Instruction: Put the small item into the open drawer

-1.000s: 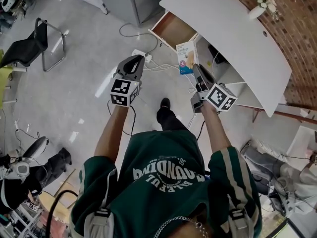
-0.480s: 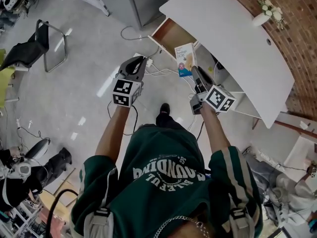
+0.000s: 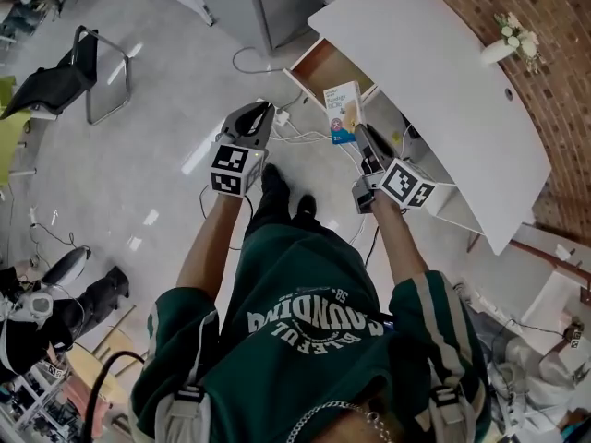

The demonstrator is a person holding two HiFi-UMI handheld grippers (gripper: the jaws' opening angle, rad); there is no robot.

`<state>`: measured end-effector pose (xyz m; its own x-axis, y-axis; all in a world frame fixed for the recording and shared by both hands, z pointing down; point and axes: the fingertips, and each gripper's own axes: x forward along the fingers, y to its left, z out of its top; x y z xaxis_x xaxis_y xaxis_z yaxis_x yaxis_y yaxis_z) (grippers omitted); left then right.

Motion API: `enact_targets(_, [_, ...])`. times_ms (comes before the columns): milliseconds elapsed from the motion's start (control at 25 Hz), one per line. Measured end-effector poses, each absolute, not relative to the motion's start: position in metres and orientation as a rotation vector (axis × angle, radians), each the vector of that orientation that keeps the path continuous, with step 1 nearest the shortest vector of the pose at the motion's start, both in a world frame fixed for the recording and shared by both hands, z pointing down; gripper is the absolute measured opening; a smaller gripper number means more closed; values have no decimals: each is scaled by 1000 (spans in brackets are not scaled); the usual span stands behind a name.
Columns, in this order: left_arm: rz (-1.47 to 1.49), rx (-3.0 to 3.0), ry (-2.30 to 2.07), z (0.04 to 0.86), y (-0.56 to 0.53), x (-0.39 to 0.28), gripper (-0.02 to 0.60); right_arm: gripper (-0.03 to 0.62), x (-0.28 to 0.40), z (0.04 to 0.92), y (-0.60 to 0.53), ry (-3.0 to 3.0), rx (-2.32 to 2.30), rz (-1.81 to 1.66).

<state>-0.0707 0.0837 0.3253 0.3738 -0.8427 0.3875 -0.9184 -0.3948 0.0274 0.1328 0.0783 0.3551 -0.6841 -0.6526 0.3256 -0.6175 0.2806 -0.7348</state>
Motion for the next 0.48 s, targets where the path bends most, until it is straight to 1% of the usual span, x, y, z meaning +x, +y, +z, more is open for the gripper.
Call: enact_targets(480, [430, 2411, -1518, 342, 33, -99, 38, 112, 104, 362, 35, 2443, -1301, -1389])
